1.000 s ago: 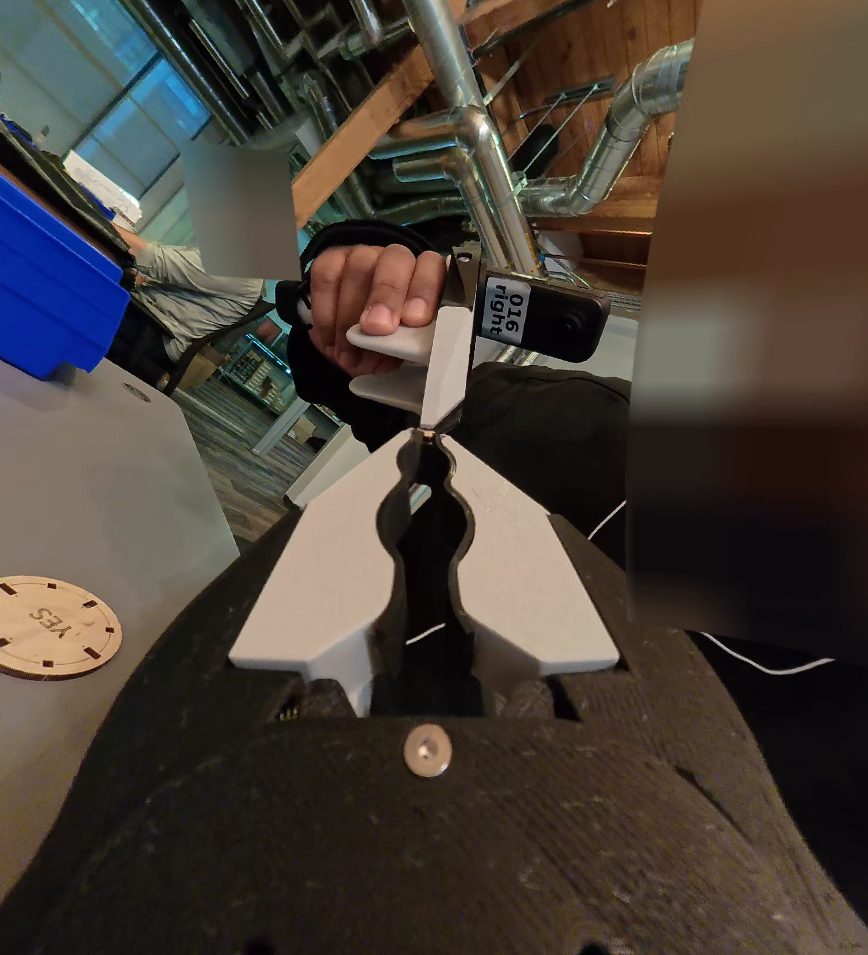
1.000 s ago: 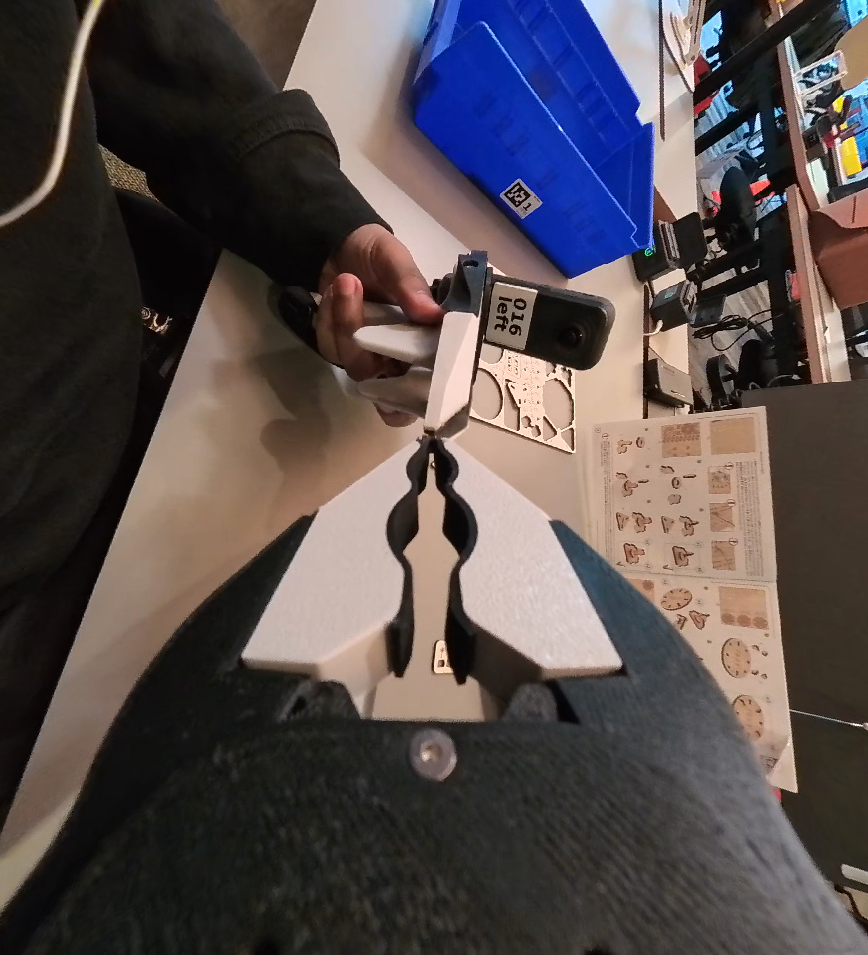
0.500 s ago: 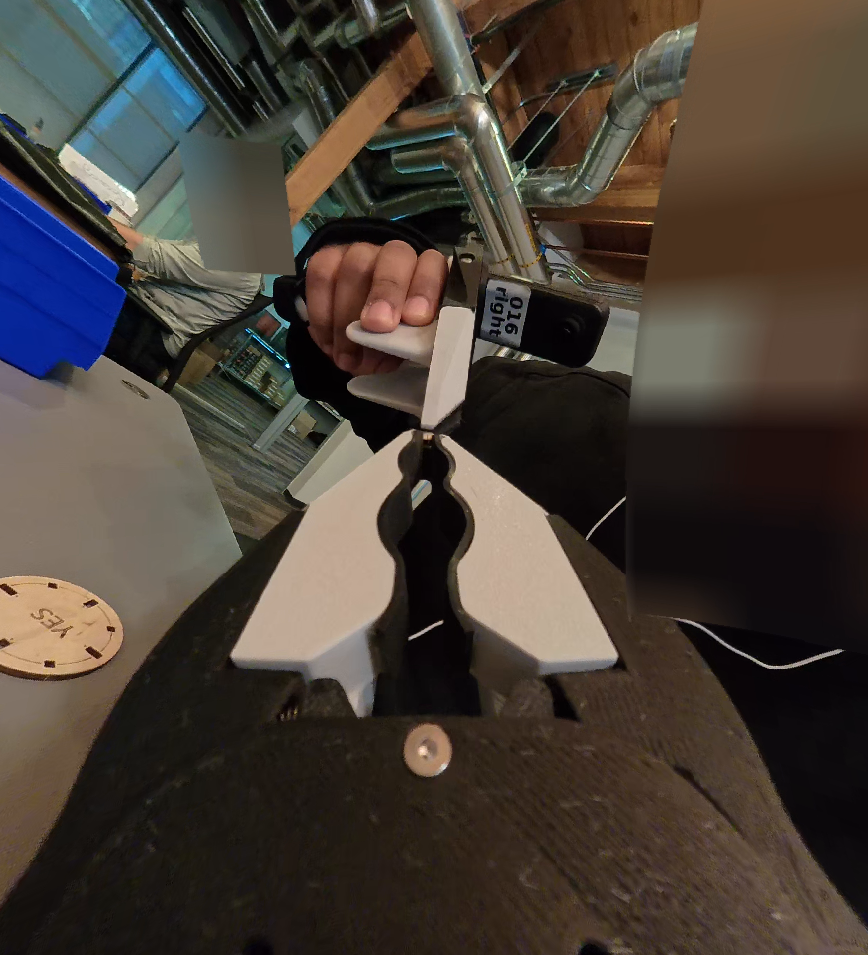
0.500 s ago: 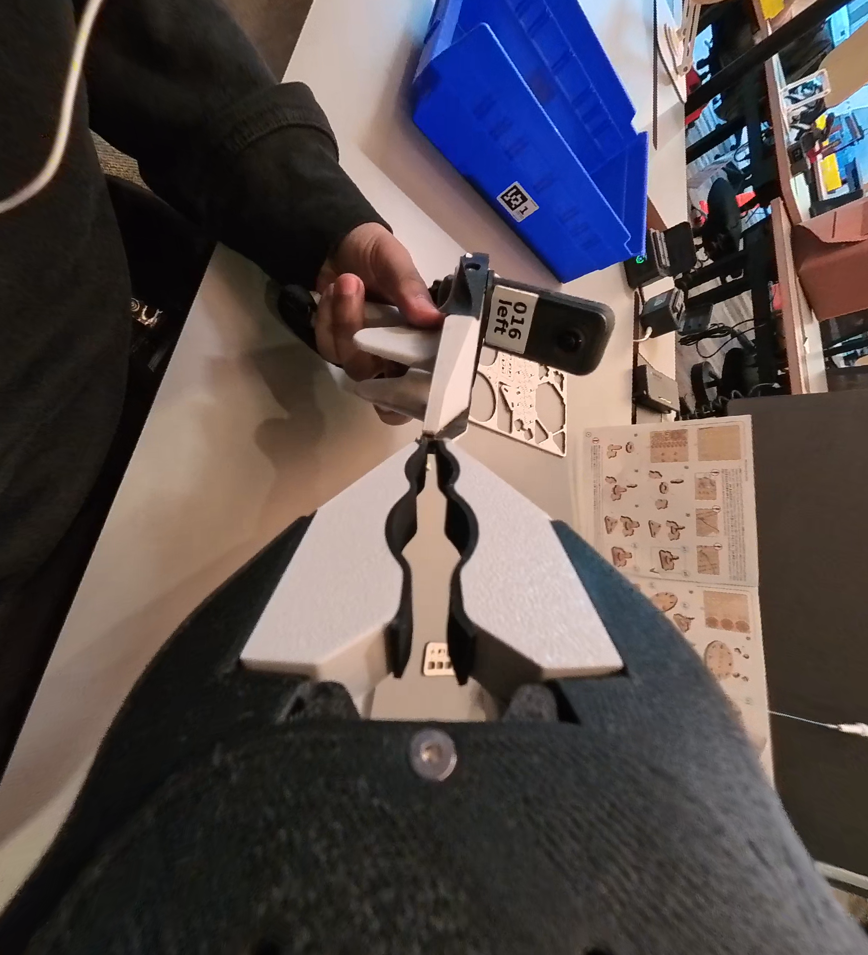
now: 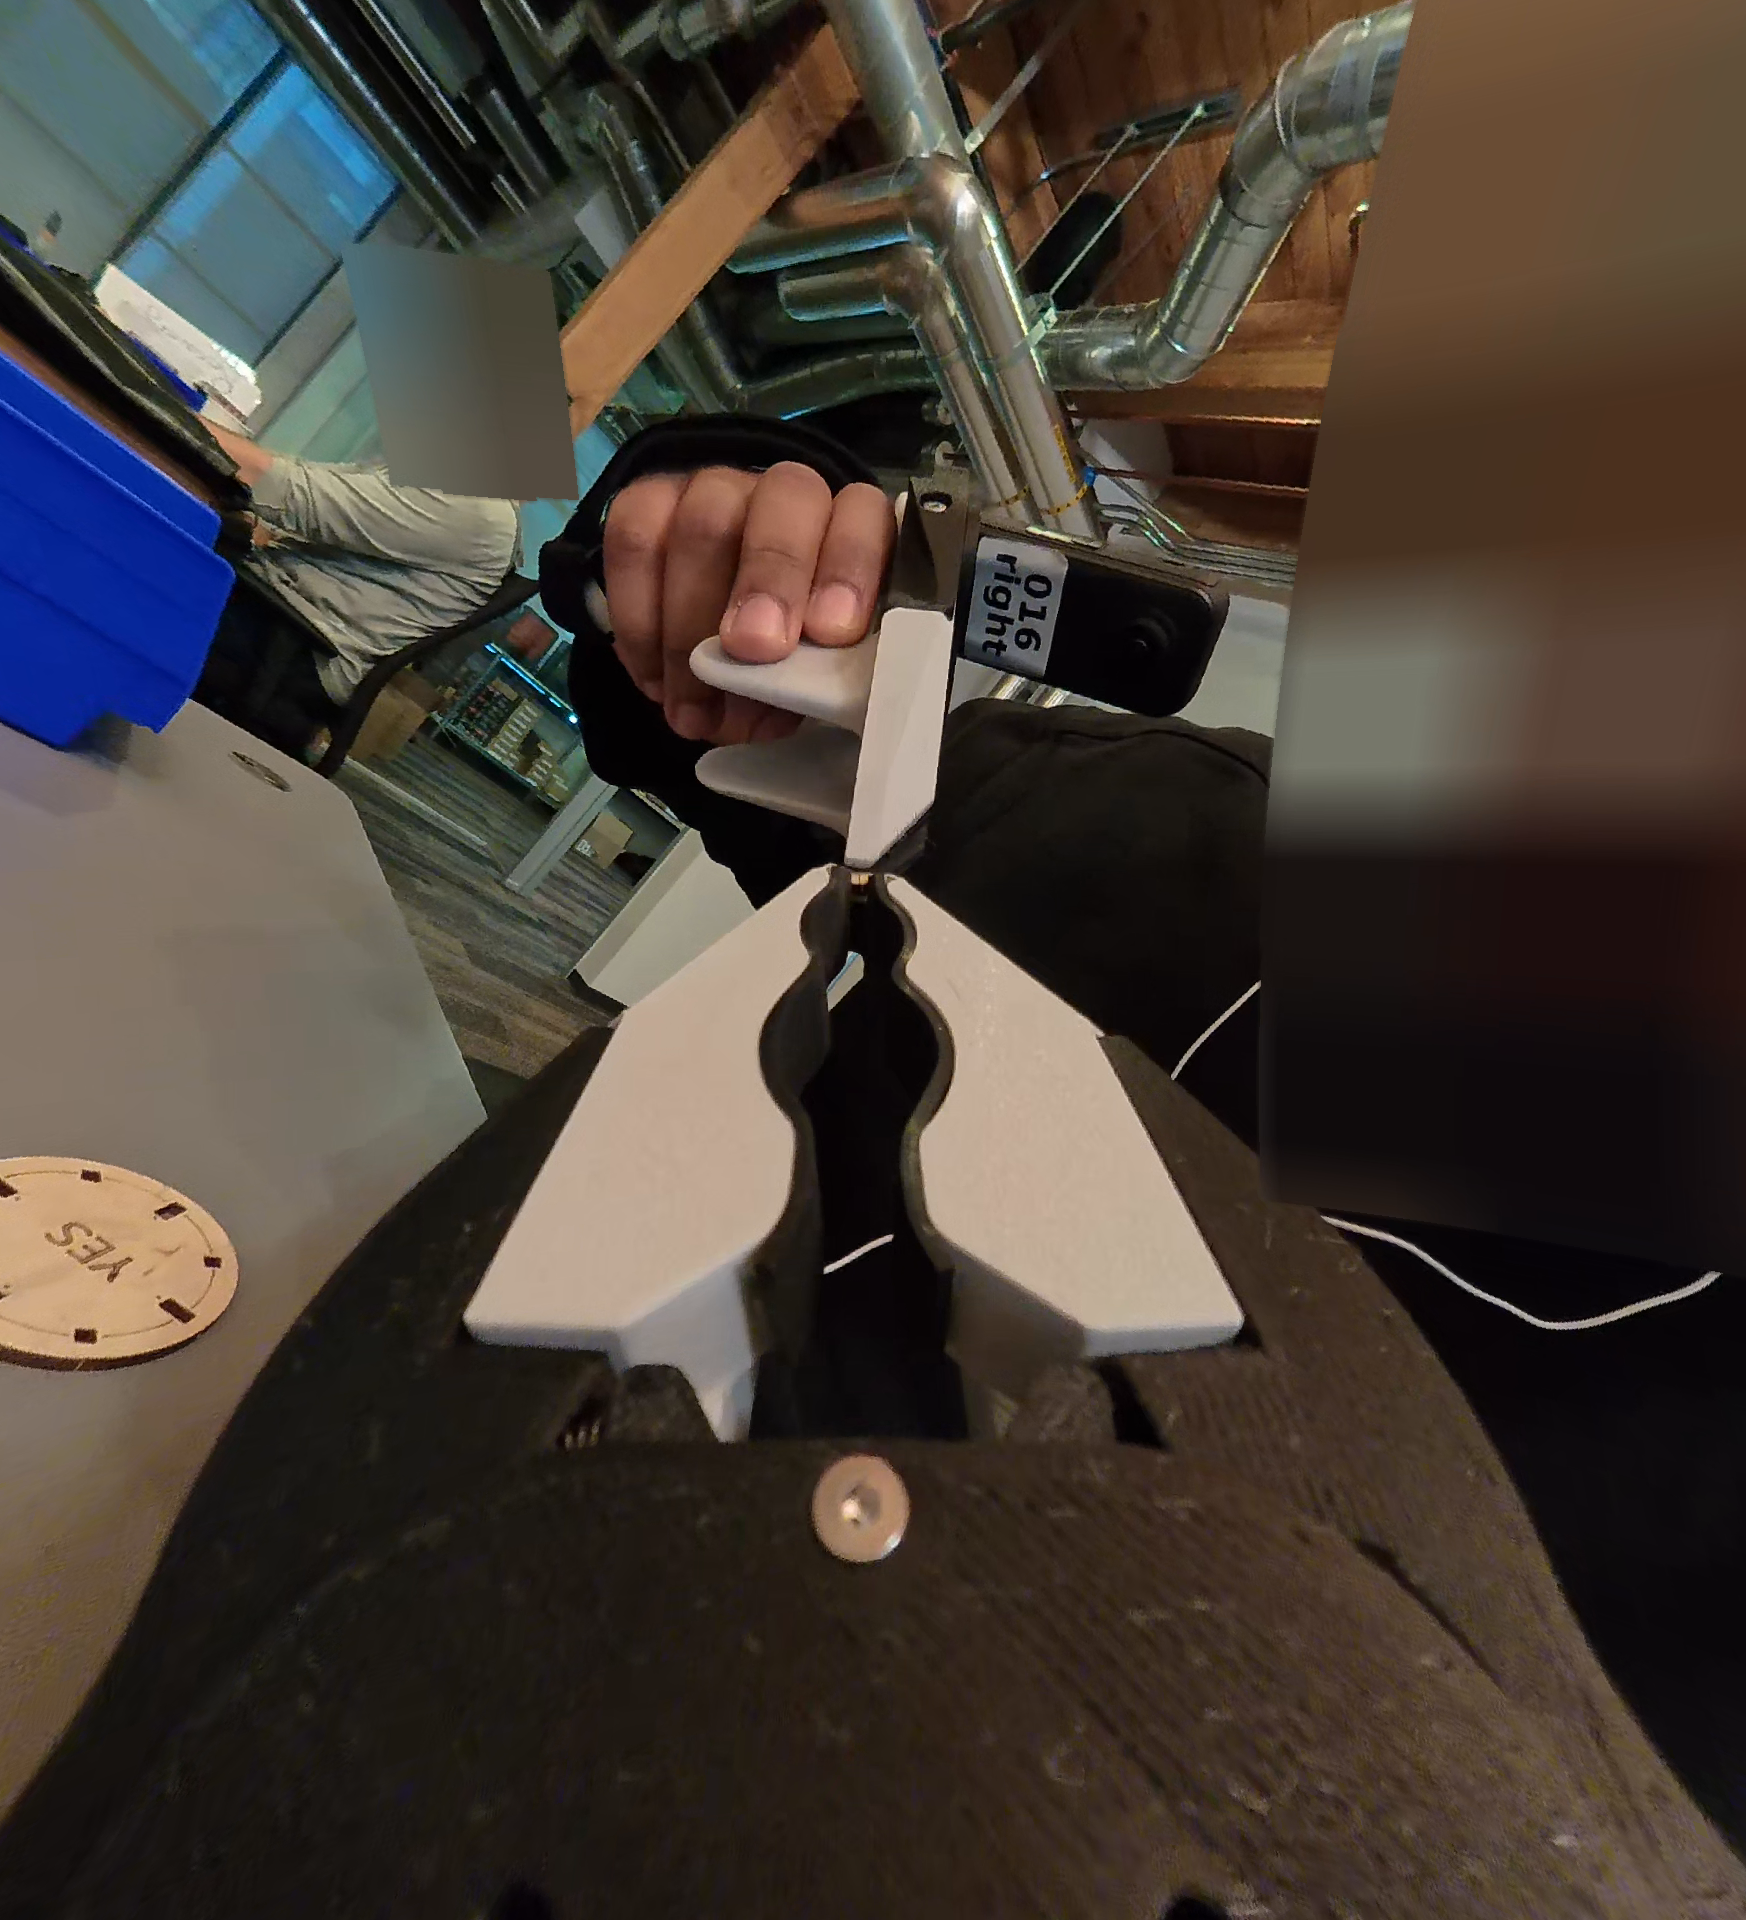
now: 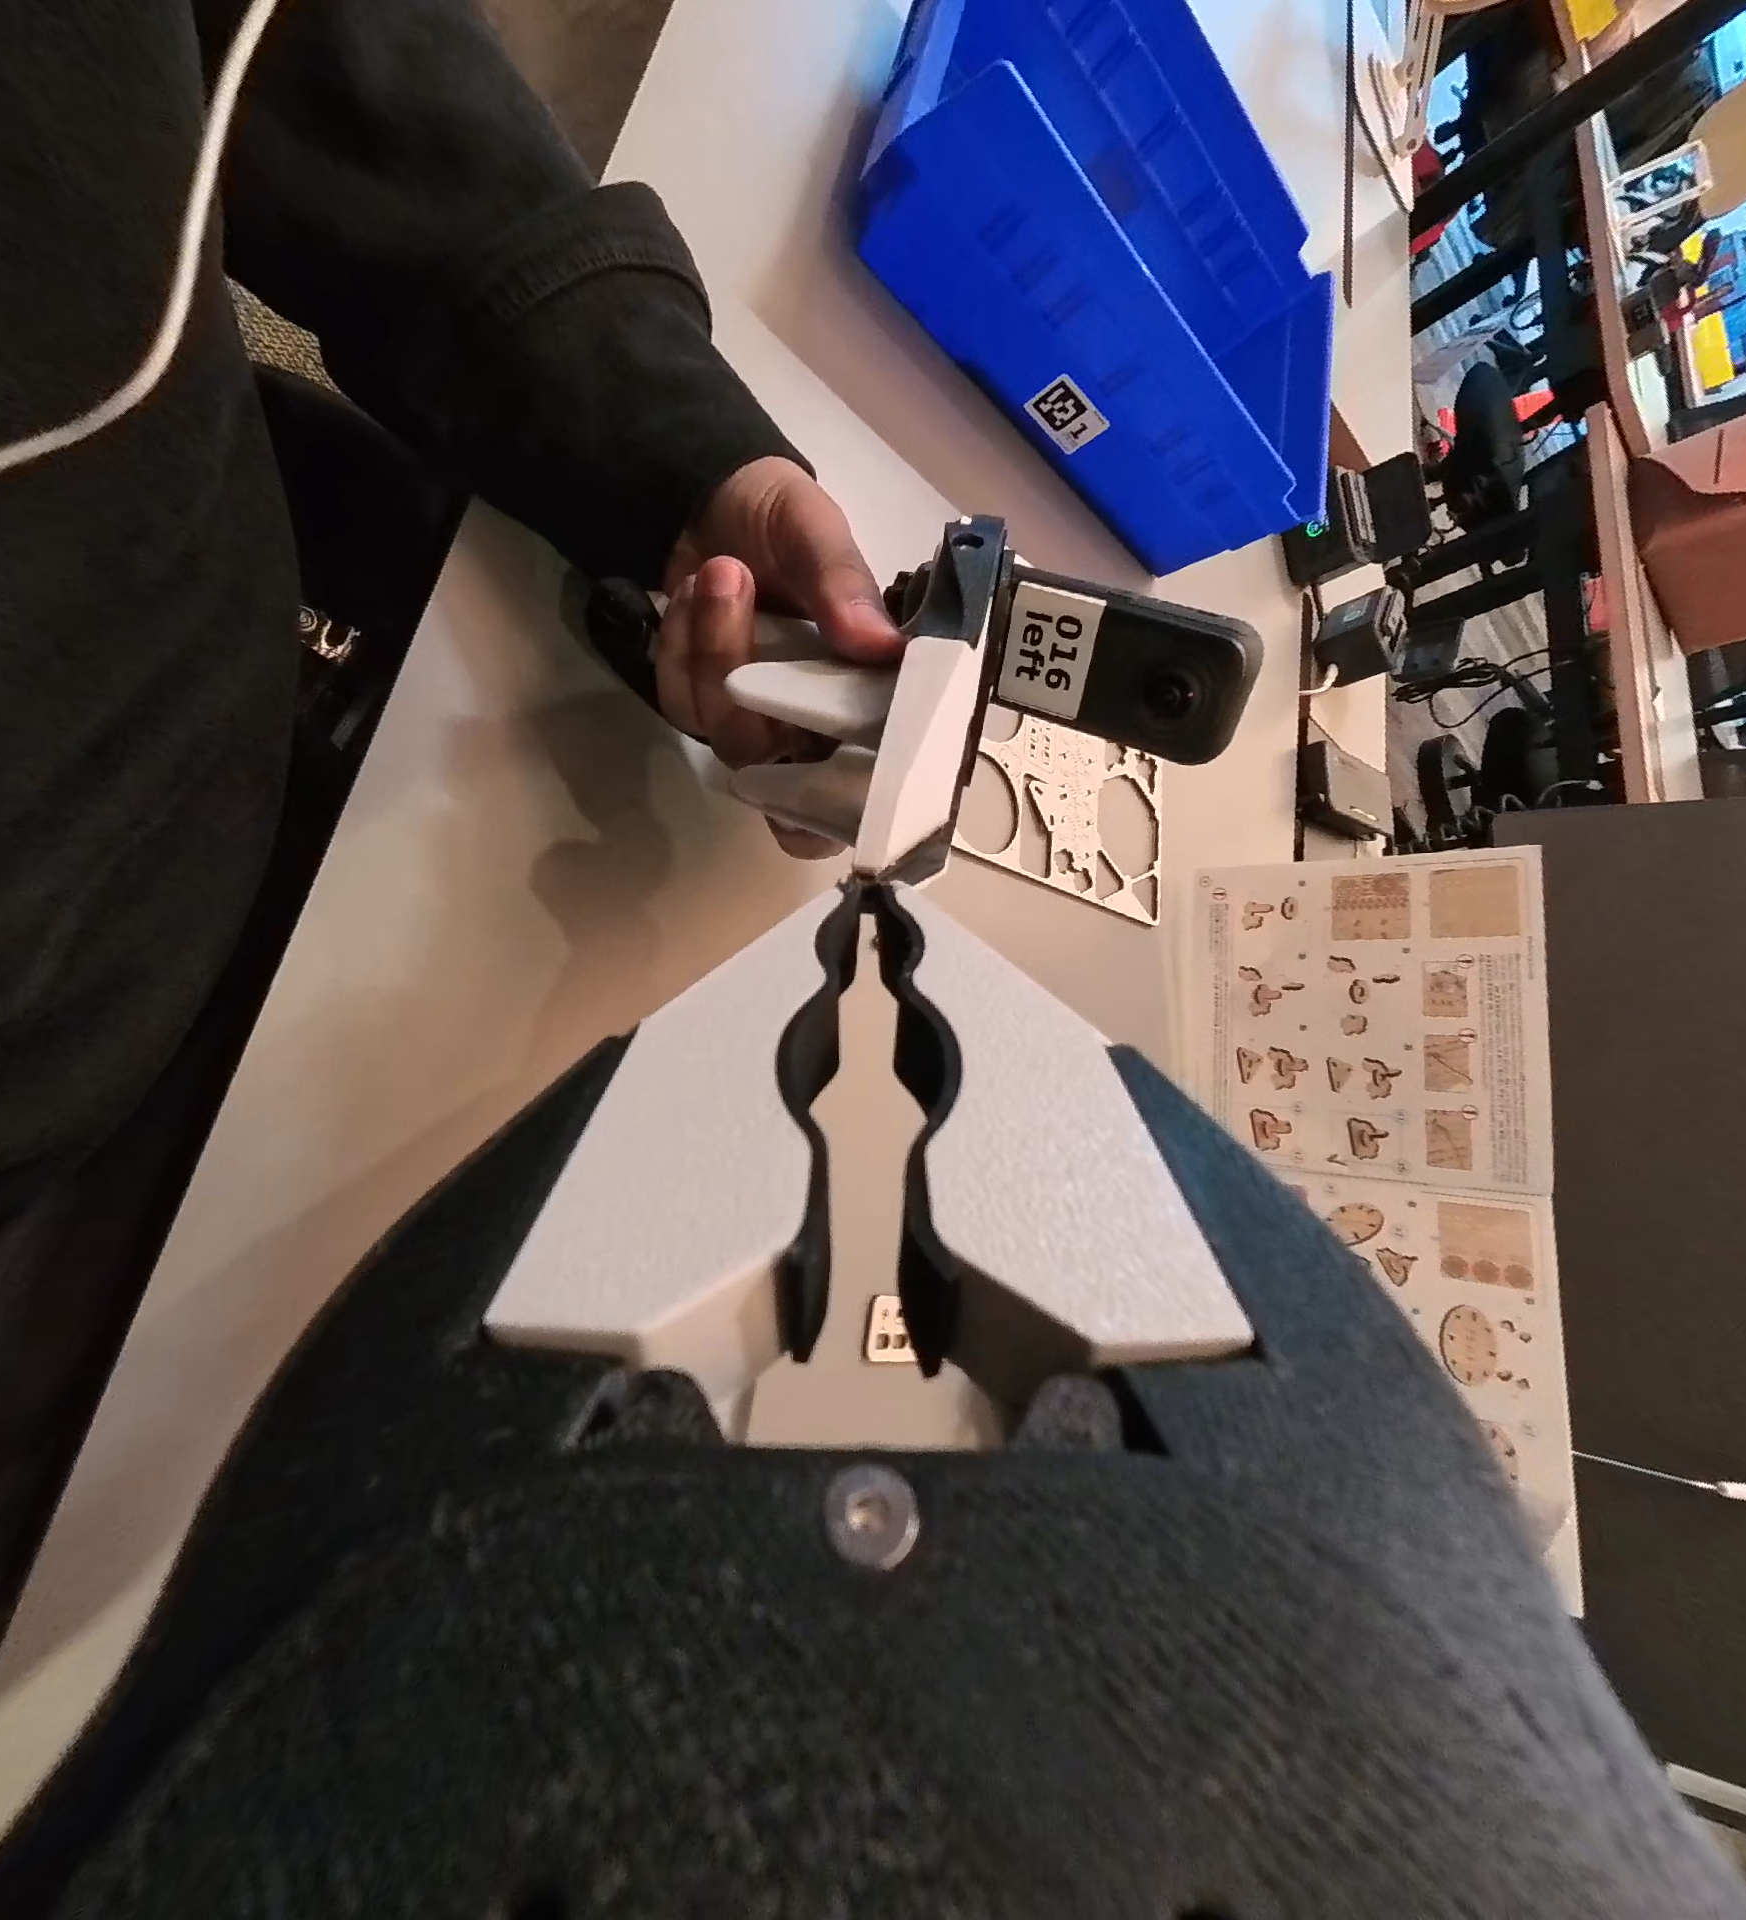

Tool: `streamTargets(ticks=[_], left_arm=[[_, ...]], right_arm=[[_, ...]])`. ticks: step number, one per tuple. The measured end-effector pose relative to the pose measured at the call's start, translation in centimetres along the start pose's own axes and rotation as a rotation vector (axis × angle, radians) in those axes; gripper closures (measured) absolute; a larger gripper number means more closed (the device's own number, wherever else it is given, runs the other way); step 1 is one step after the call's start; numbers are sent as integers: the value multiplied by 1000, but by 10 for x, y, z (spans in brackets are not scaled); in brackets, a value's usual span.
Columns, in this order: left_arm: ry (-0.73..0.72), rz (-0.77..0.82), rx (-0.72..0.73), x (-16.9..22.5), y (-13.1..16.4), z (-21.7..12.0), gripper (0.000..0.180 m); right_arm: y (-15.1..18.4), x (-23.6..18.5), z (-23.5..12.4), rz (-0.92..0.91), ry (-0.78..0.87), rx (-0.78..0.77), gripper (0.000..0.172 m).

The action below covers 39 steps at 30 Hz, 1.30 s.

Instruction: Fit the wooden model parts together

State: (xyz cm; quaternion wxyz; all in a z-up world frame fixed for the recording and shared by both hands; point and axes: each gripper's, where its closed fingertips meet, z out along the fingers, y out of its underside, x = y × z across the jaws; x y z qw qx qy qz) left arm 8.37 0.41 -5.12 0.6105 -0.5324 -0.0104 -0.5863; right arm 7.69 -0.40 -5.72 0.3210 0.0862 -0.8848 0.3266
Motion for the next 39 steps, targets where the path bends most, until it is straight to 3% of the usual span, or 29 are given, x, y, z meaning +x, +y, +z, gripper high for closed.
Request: streamTargets(ticks=[17,20,24,29,31,32,34,39], left_arm=[[12,1,-8,2,2,2,180],[-6,-1,54,-1,-8,-4,158],[-56,17,112,-6,-19,-11,149],[-356,105,111,-46,-22,-23,151],[-541,132,100,-68,-24,-36,164],[-659,133,84,-81,-24,-47,179],[-849,95,23,-101,-20,-69,180],[-974,-16,-259,-121,21,-78,180]], right_arm=[[-3,-3,-2,88,-67,-22,171],[2,-2,-2,126,-79,-45,171],[10,2,-3,199,-90,-73,172],[43,10,4,343,-105,-204,171],[68,10,8,449,-140,-298,171],[80,8,11,504,-163,-335,171],[106,0,18,615,-229,-436,171],[146,-37,41,708,-430,-656,172]])
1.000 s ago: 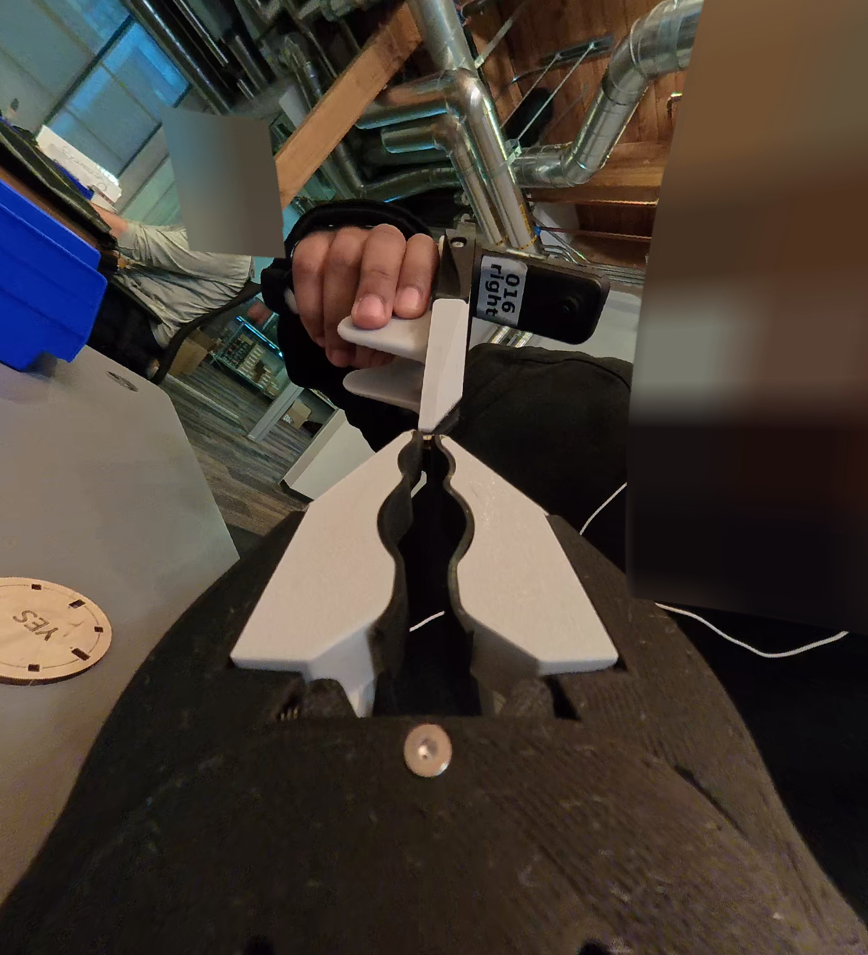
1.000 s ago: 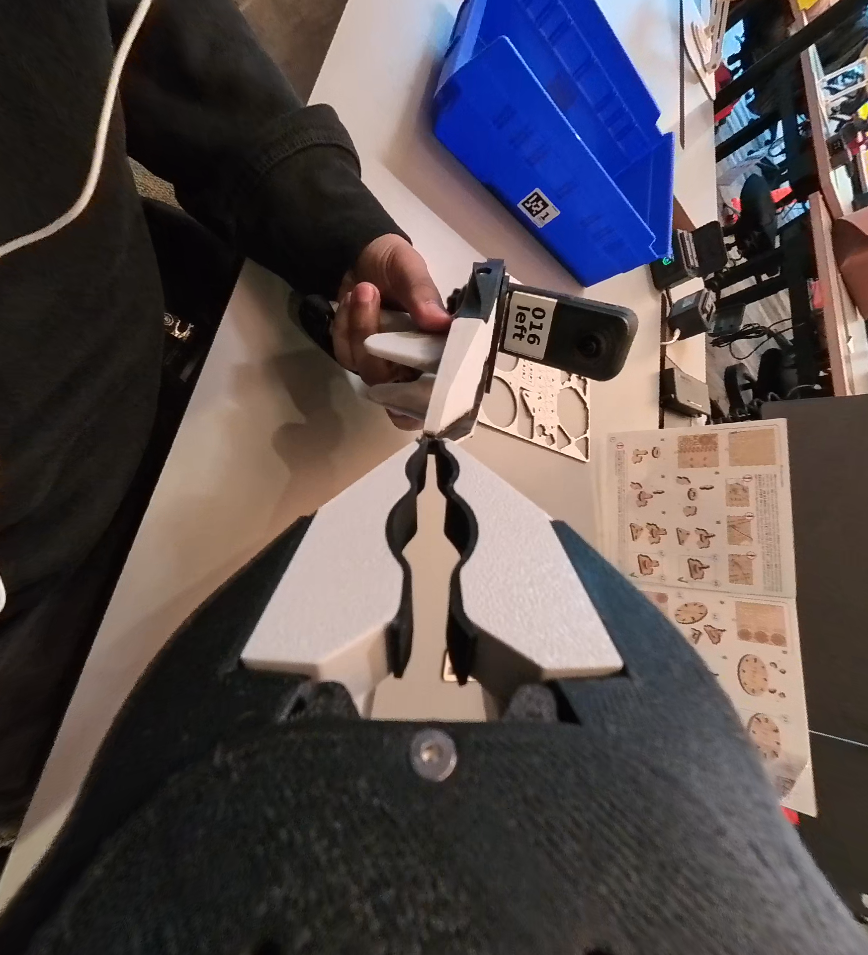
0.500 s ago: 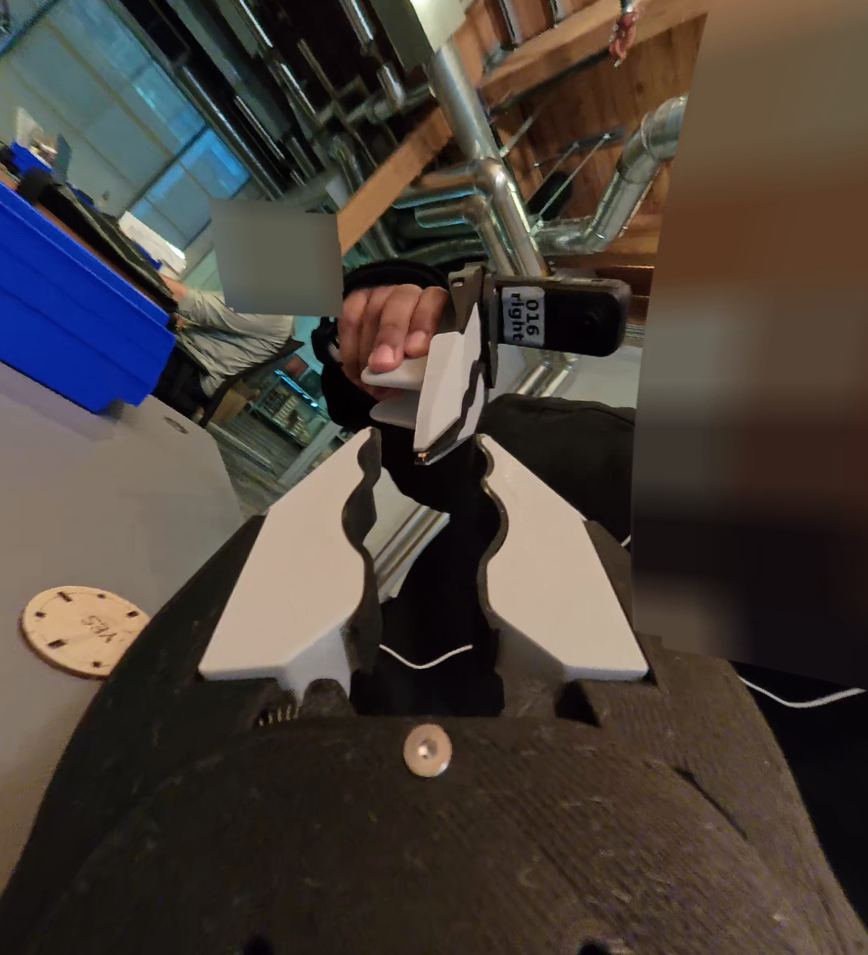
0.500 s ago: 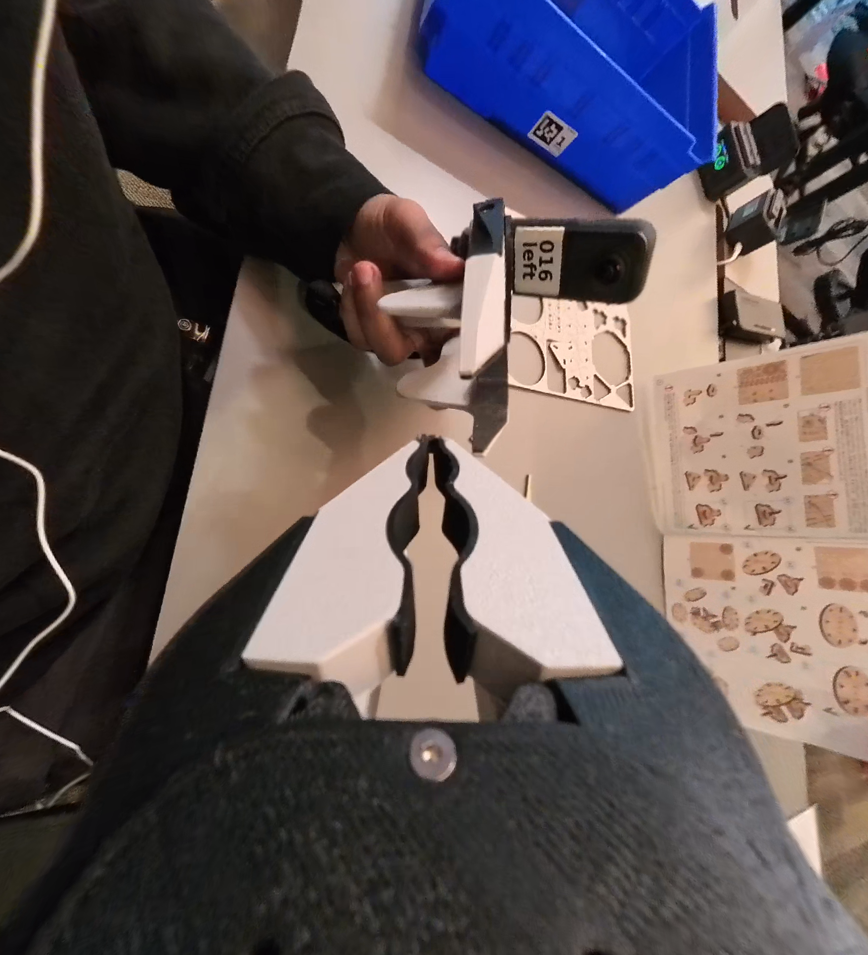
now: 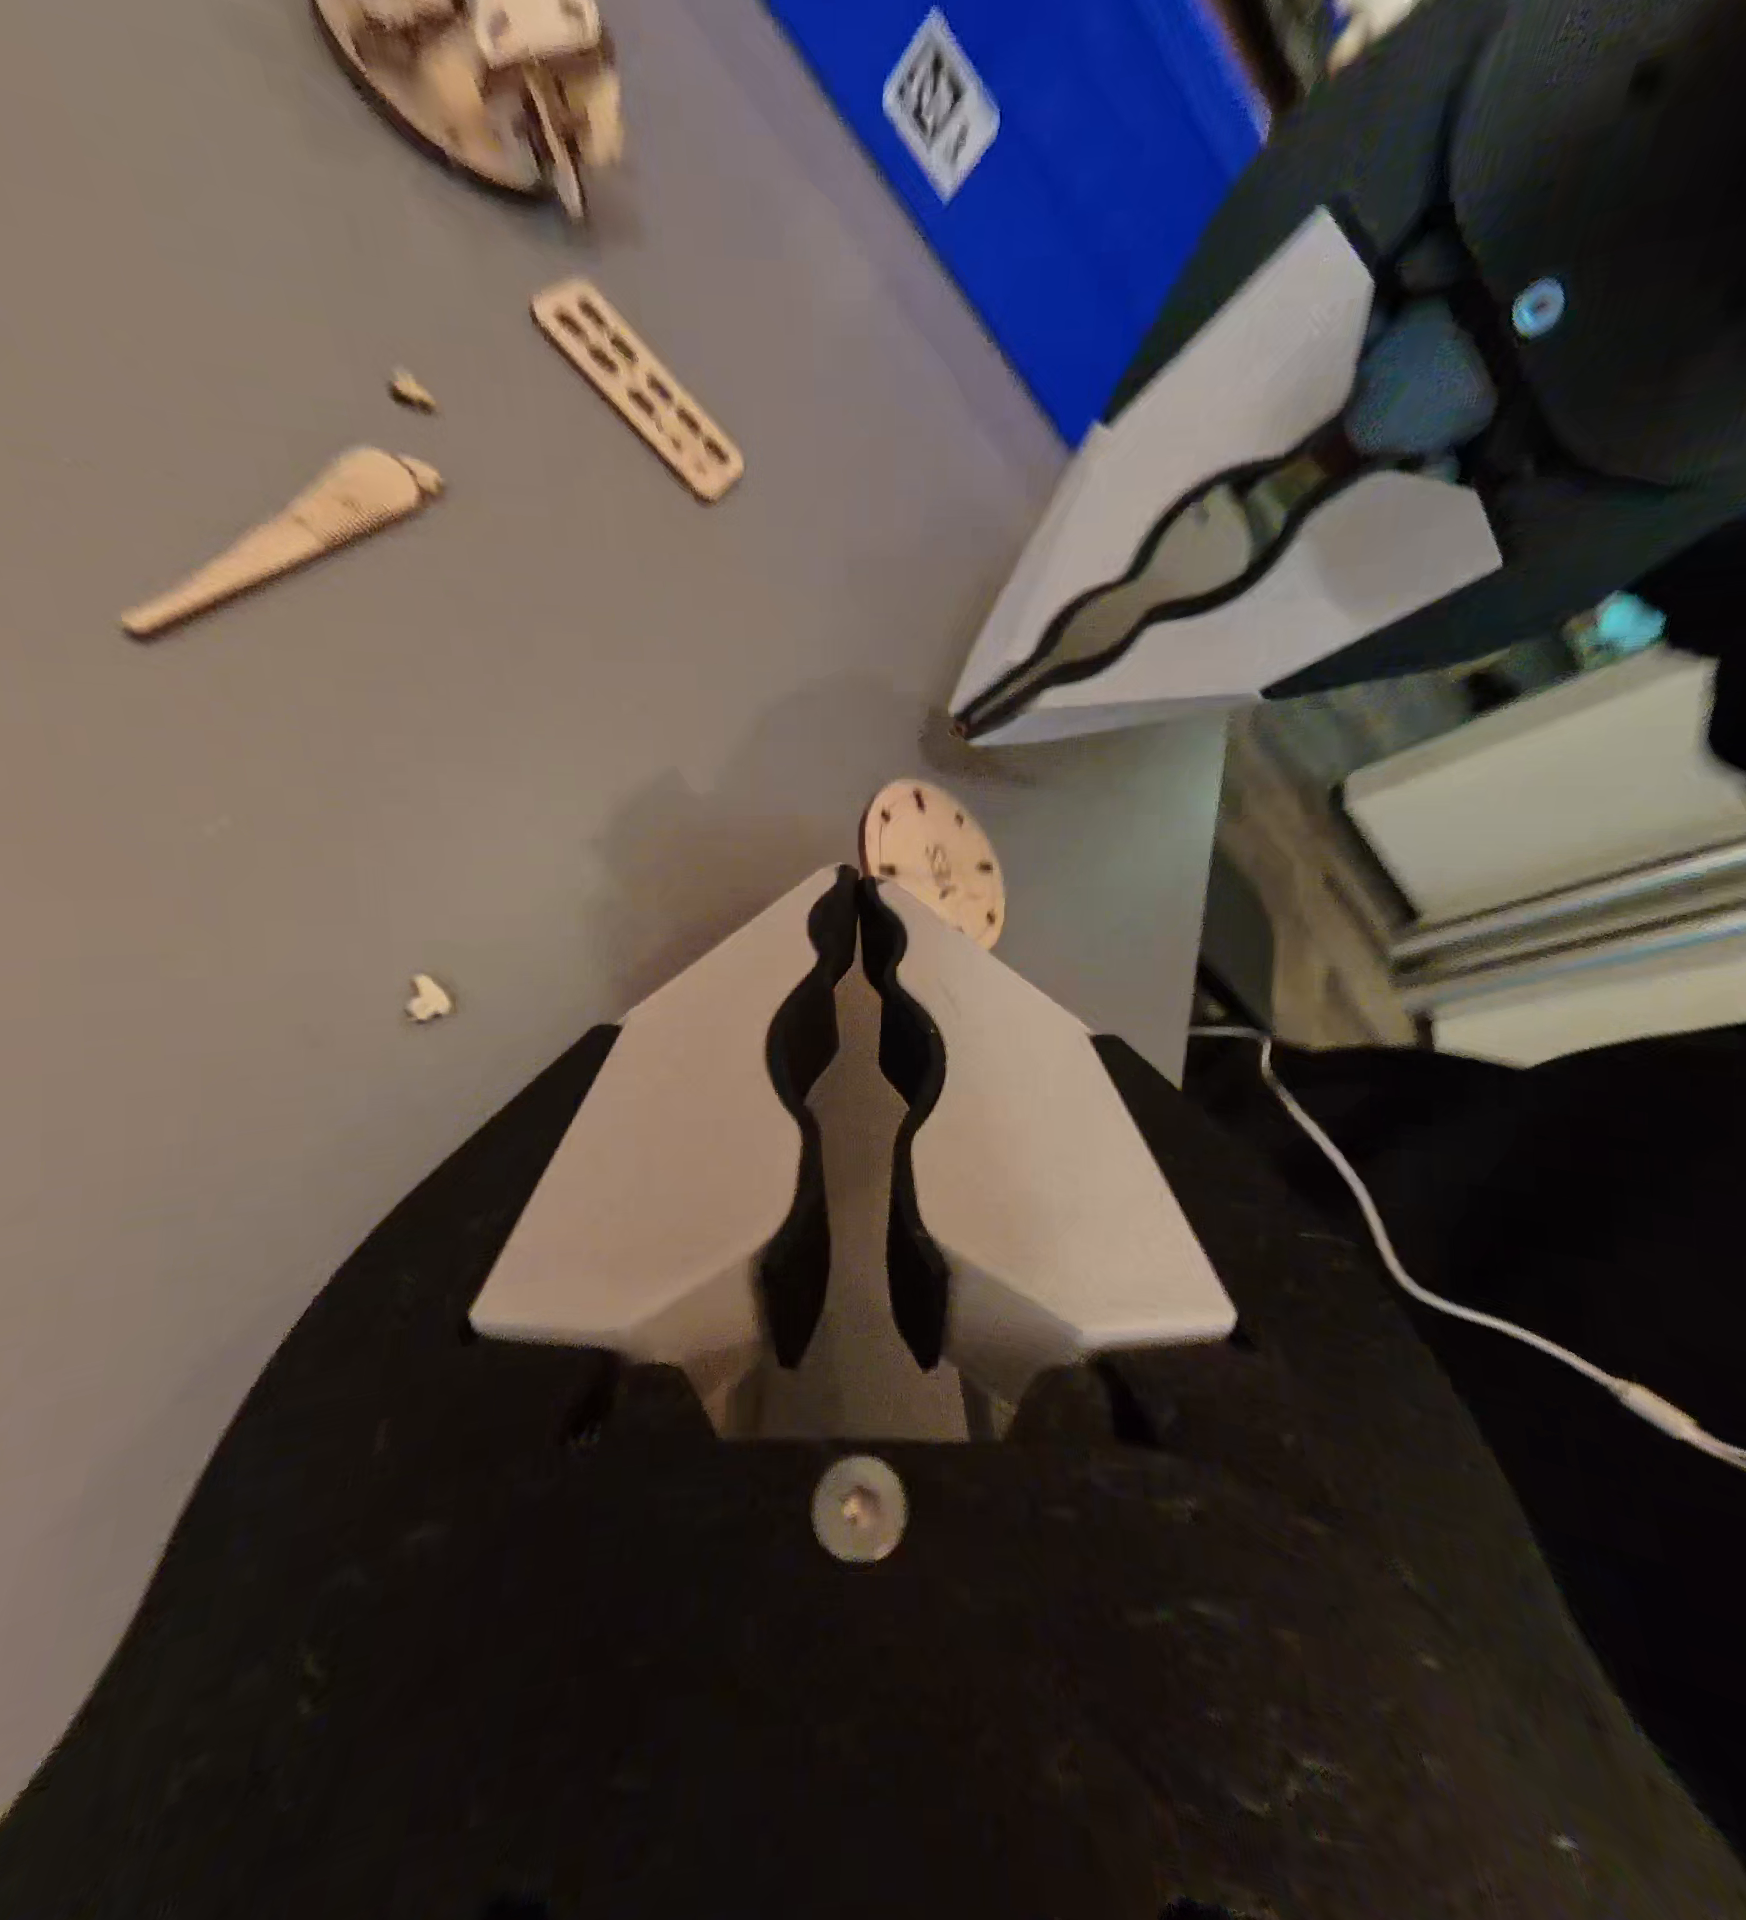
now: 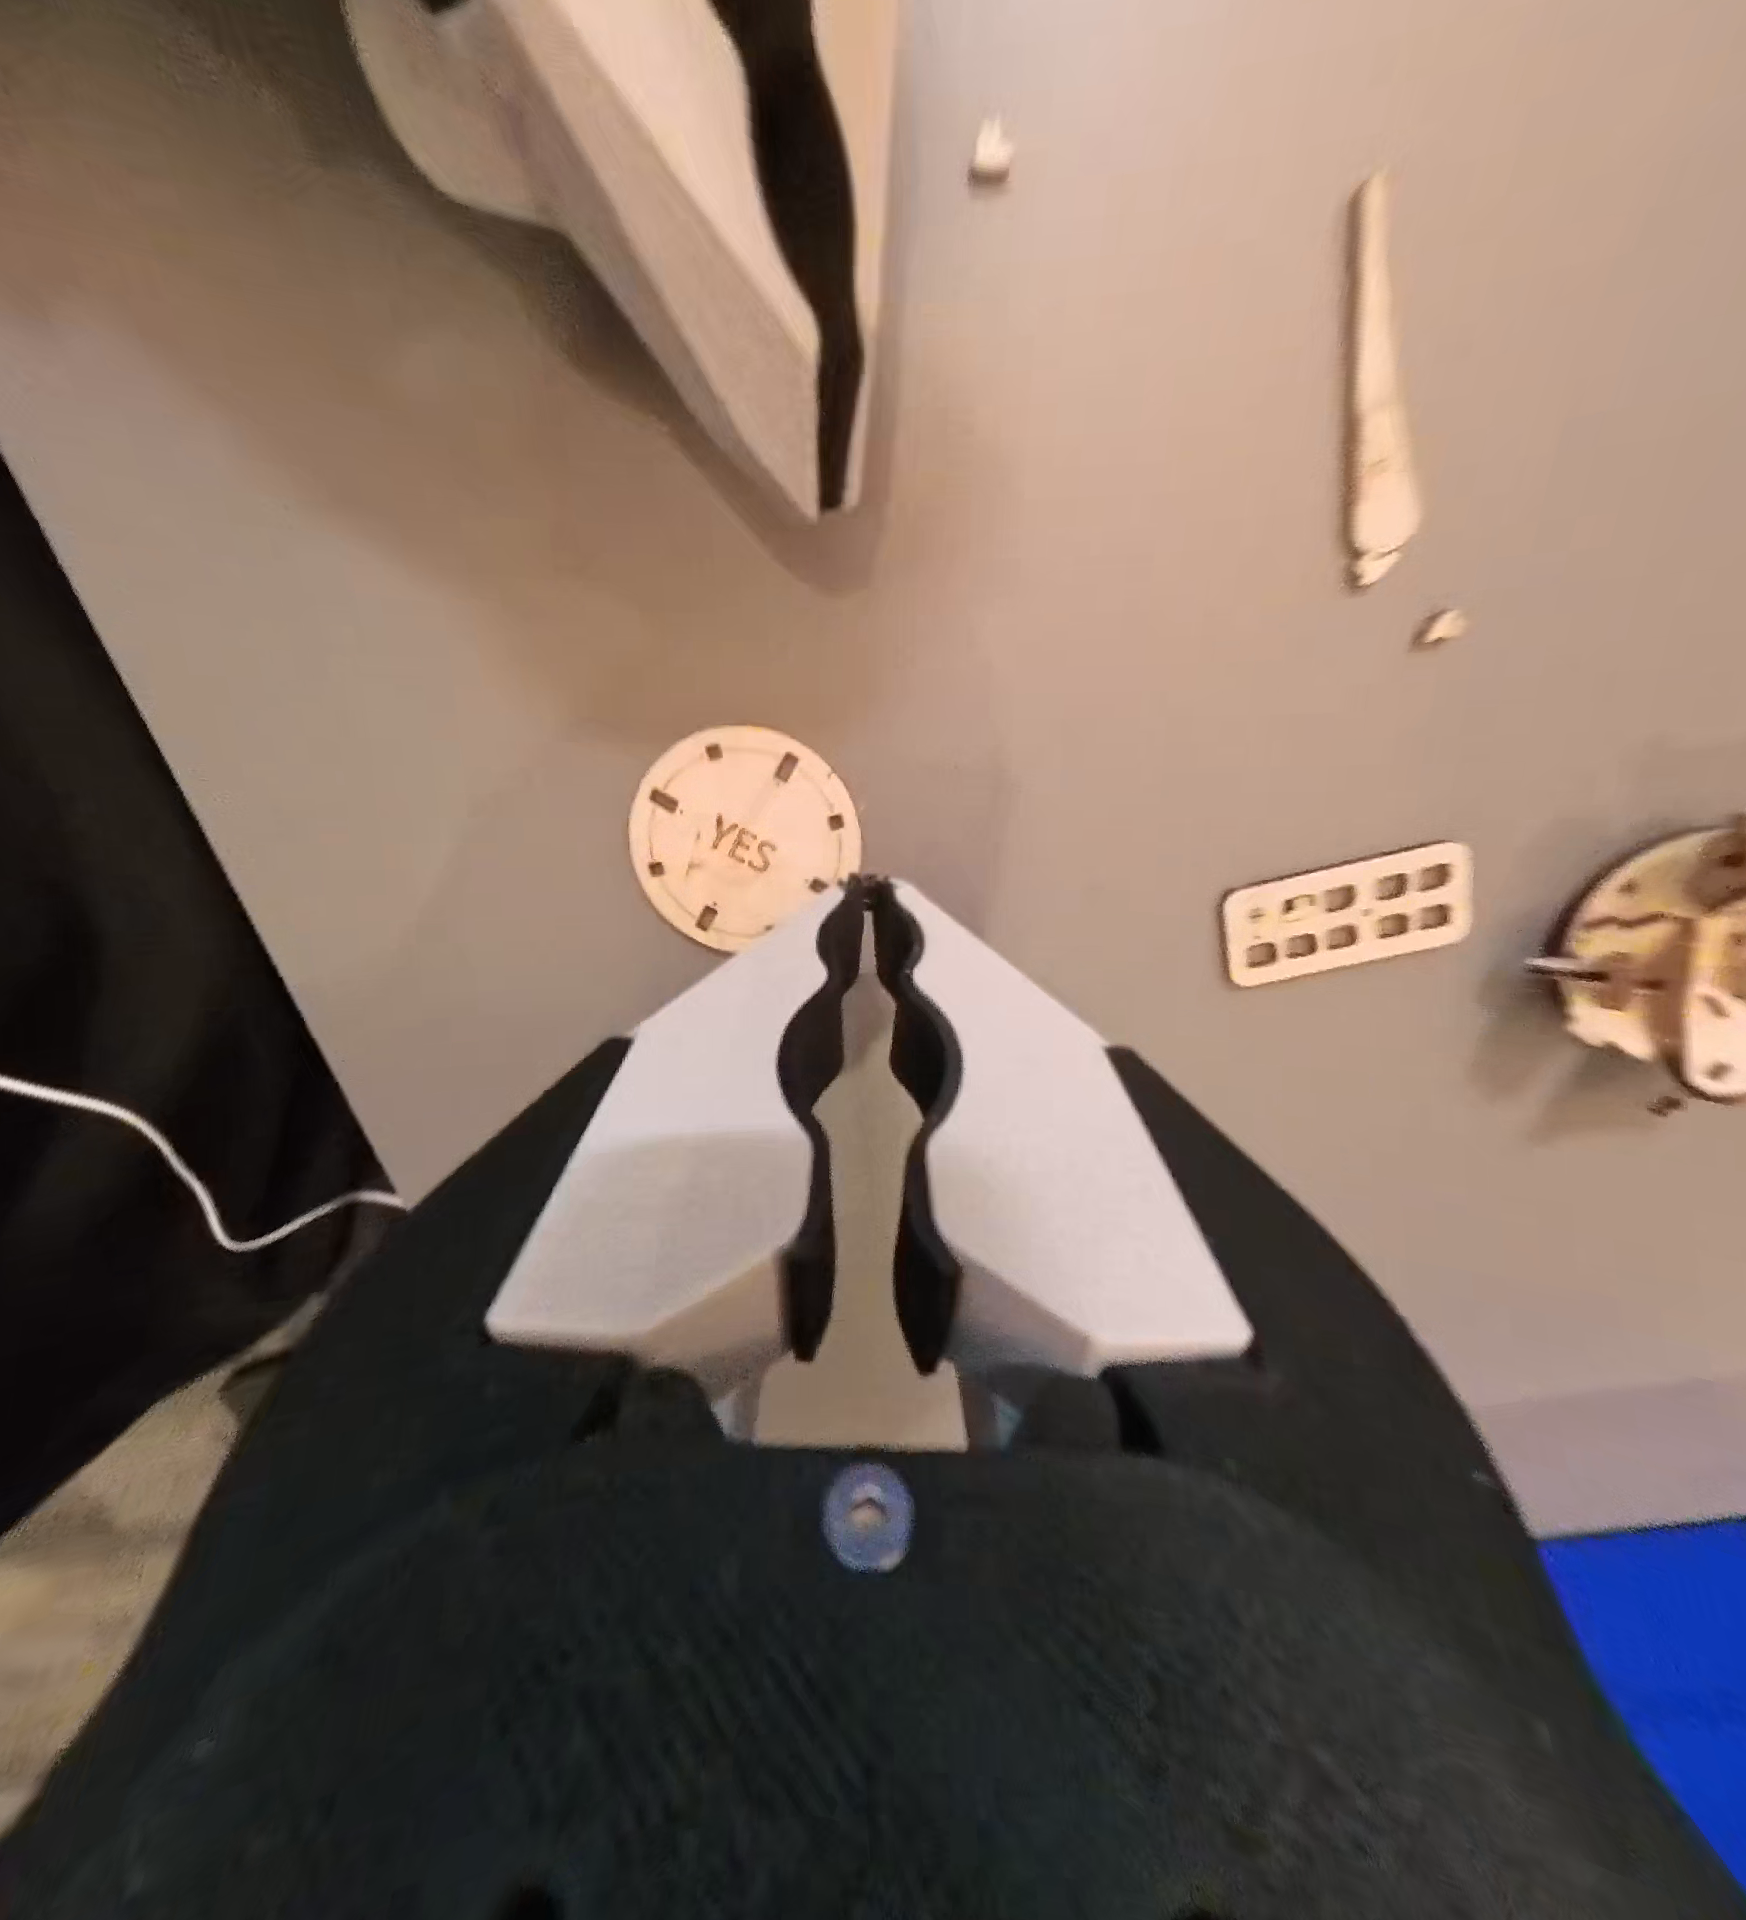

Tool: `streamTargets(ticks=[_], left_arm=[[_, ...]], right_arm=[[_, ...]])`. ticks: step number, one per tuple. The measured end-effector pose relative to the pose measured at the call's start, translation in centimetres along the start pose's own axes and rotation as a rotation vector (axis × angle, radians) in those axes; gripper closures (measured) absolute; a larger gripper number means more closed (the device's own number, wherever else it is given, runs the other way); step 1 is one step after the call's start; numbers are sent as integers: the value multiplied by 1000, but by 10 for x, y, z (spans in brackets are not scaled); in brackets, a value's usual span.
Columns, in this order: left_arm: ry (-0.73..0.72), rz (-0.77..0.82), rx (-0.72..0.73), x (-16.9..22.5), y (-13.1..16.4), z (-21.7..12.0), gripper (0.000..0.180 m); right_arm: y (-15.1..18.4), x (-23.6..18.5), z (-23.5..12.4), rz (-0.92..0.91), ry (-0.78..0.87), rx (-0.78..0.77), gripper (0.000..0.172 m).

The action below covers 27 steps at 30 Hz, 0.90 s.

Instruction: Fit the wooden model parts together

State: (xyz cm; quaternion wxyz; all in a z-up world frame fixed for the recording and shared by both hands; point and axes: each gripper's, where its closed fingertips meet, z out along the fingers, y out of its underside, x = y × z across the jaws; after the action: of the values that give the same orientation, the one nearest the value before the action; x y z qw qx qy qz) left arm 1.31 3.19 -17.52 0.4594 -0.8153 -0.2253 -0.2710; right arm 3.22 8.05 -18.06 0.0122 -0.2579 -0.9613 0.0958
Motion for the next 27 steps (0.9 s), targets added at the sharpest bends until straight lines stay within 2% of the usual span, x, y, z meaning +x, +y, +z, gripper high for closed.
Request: streamTargets(ticks=[3,7,12,27], left_arm=[[-28,50,-82,4,17,16,180],[-5,10,-131,3,26,31,180],[20,-19,-109,4,22,30,180],[58,-57,-106,4,21,29,180]], right_arm=[[7,-3,17,-58,-30,-105,171],[0,-5,20,-164,-37,-141,172],[-1,-11,25,-245,-38,-204,172],[1,-6,28,-279,-67,-322,171]])
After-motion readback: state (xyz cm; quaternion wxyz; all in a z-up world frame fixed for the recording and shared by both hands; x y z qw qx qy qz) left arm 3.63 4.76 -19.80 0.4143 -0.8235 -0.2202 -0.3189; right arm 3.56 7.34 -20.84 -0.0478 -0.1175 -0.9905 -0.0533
